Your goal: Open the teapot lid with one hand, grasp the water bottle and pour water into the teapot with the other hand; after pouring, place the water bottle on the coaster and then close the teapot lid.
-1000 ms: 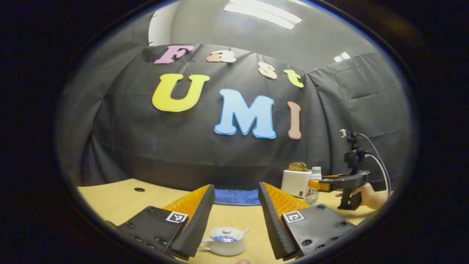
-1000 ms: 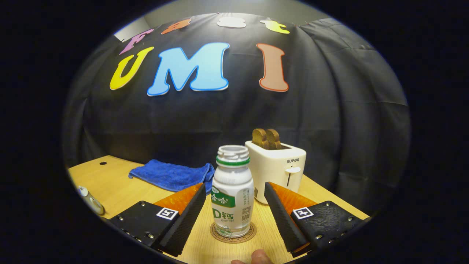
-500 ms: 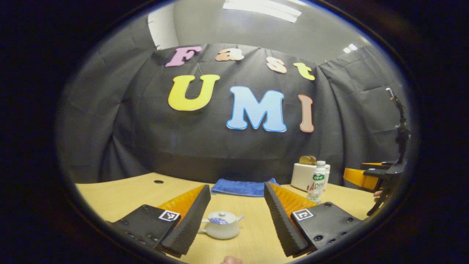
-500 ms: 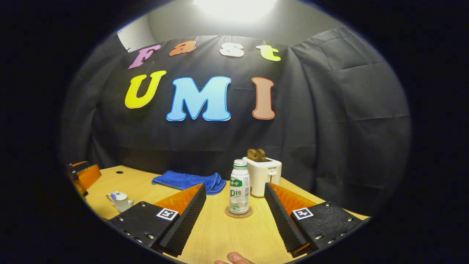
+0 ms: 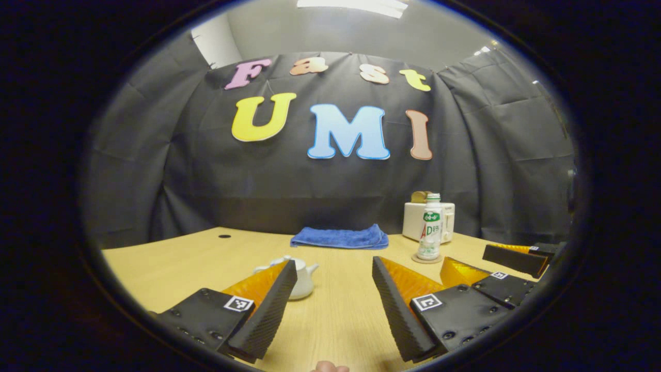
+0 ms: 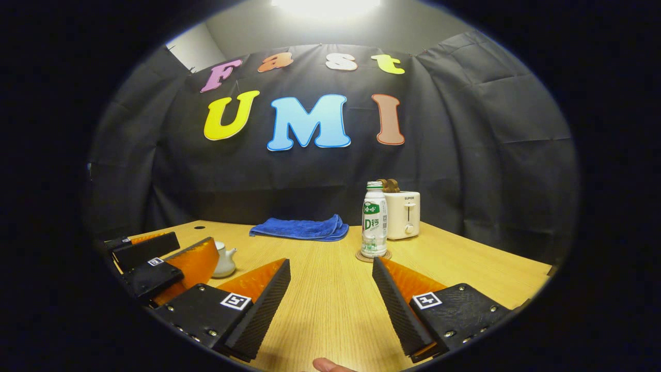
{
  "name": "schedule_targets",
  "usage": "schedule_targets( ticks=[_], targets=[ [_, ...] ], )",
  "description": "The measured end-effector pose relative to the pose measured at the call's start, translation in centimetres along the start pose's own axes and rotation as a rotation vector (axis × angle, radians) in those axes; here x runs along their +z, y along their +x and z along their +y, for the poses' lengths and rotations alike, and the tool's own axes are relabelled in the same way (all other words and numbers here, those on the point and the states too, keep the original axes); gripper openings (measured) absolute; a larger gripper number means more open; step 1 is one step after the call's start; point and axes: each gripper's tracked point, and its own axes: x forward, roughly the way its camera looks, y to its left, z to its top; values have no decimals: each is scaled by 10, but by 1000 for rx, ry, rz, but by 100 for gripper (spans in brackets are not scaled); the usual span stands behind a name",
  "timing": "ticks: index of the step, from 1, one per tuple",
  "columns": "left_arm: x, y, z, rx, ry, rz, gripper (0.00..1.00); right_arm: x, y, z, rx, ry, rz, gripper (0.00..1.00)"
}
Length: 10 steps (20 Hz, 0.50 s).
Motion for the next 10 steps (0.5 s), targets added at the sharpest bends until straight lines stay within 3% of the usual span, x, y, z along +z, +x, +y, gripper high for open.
schedule_targets(
  ticks=[2, 6, 10],
  targets=[
    [-2, -1, 0, 17, 44, 18, 99, 1, -2, 1, -3, -15, -1, 98],
    [-1, 2, 2, 21, 38, 19, 100, 2, -2, -7, -45, -4, 1, 96],
    [-3, 2, -16, -77, 33, 19, 100, 3, -3, -5, -48, -3, -3, 96]
  ],
)
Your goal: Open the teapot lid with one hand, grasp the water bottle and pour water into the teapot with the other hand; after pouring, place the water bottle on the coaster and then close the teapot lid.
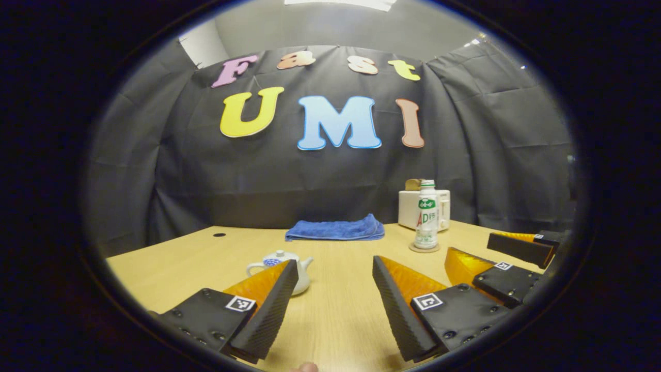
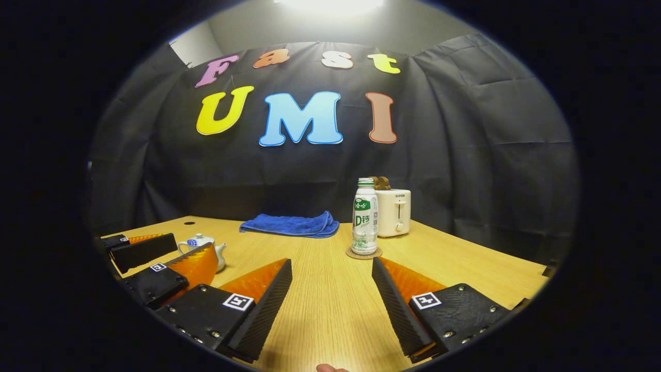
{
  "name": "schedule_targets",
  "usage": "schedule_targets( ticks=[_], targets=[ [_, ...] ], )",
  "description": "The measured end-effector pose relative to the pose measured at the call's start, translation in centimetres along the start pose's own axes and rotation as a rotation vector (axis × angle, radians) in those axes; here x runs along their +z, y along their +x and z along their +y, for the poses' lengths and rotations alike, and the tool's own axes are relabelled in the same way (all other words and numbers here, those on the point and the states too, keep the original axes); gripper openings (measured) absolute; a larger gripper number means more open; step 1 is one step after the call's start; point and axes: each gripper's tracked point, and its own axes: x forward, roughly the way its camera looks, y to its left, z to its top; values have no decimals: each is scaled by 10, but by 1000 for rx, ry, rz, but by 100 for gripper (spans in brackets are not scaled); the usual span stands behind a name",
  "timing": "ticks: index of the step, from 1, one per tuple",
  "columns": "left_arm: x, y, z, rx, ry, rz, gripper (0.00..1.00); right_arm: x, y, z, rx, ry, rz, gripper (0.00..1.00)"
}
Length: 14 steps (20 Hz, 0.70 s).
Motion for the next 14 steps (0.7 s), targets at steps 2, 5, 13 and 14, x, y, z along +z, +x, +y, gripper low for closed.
schedule_targets(
  ticks=[2, 5, 13, 14],
  targets=[
    [1, 2, -9, -59, -2, -3, 100, 0, 1, -1, -5, 2, 3, 96],
    [0, 2, -15, -114, -2, -7, 100, 1, 1, 0, -6, 0, 3, 95],
    [0, 1, -19, -142, -3, -8, 100, 1, 0, -3, -25, 1, 2, 96],
    [1, 1, -19, -142, -3, -8, 100, 1, 0, -3, -25, 1, 2, 95]
  ],
)
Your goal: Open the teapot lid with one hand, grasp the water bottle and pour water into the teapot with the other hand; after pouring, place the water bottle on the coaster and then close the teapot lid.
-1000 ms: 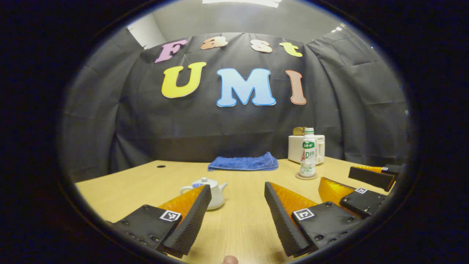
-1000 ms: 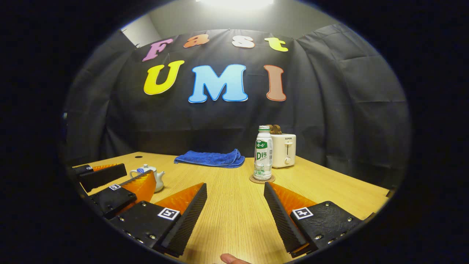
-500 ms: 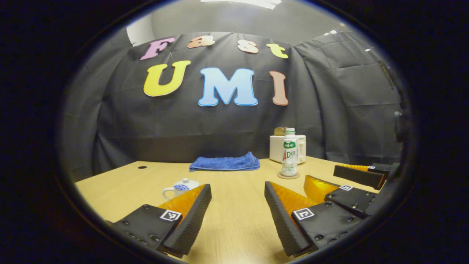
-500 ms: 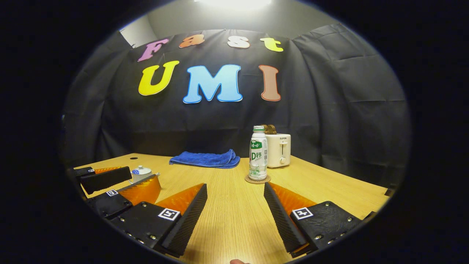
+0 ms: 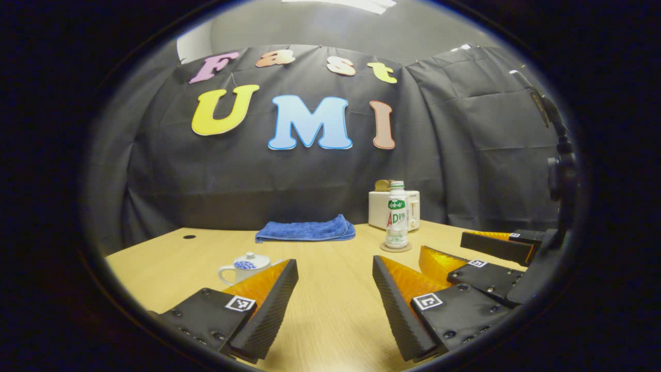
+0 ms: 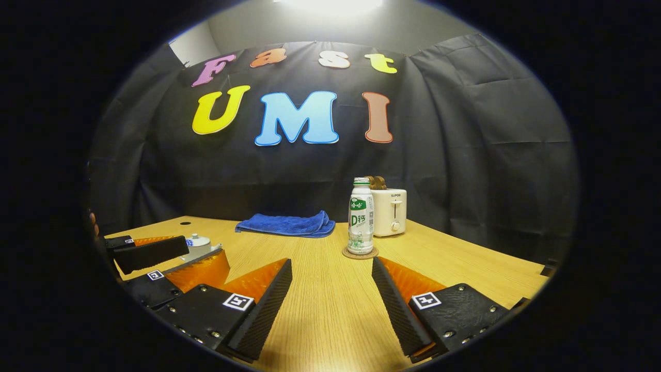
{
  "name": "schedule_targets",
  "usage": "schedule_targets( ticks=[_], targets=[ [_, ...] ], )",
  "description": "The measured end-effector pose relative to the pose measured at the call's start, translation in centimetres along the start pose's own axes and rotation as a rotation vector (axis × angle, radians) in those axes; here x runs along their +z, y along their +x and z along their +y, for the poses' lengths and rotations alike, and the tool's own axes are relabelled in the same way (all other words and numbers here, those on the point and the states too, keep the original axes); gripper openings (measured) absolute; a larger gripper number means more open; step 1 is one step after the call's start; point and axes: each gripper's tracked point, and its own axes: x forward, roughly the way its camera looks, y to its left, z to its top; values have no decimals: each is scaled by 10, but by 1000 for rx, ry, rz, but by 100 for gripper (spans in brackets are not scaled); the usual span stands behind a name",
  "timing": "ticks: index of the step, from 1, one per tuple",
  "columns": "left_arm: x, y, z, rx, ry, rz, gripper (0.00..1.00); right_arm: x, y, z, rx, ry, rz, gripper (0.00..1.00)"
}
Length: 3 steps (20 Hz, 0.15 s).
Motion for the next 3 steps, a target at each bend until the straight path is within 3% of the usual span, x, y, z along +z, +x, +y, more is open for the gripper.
schedule_targets(
  ticks=[3],
  targets=[
    [0, 0, 1, 0, 0, 0, 100, 0, 0, 0, 0, 0, 0, 96]
  ],
)
